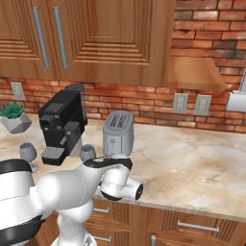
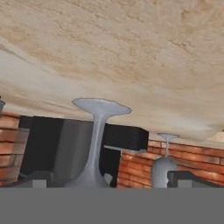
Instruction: Retrieve the wine glasses from the counter and place one next to each plate.
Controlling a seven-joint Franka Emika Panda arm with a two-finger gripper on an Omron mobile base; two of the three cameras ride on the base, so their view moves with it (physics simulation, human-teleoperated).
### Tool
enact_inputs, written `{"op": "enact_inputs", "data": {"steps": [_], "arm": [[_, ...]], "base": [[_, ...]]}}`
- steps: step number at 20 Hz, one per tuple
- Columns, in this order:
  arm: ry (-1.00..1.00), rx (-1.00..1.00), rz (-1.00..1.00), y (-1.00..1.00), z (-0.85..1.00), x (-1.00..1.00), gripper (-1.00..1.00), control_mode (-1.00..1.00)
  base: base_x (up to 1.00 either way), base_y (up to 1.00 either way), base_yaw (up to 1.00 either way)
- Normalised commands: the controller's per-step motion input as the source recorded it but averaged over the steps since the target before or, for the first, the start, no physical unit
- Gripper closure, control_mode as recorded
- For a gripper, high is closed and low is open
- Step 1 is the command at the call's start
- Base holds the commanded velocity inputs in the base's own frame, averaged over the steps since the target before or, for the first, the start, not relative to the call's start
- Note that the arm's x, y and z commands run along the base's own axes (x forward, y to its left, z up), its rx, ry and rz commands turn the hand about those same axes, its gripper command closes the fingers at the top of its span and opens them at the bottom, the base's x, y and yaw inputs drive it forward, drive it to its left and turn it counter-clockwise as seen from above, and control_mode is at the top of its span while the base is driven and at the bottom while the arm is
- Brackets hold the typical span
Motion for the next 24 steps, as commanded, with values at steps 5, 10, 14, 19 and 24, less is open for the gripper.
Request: {"op": "enact_inputs", "data": {"steps": [5, 10, 14, 19, 24], "arm": [[0.14, 0.01, -0.02, 0.08, -0.02, 0.22, -1.00, -1.00], [0.12, 0.02, 0.00, 0.10, -0.03, 0.26, -1.00, -1.00], [0.09, 0.00, 0.00, 0.15, -0.16, 0.11, -1.00, -1.00], [0.12, 0.01, 0.00, 0.21, -0.23, 0.11, -1.00, -1.00], [0.08, 0.04, 0.00, 0.27, -0.17, 0.14, -1.00, -1.00]], "base": [[0.00, 0.00, 0.00], [0.00, 0.00, 0.00], [0.00, 0.00, 0.00], [0.00, 0.00, 0.00], [0.00, 0.00, 0.00]]}}
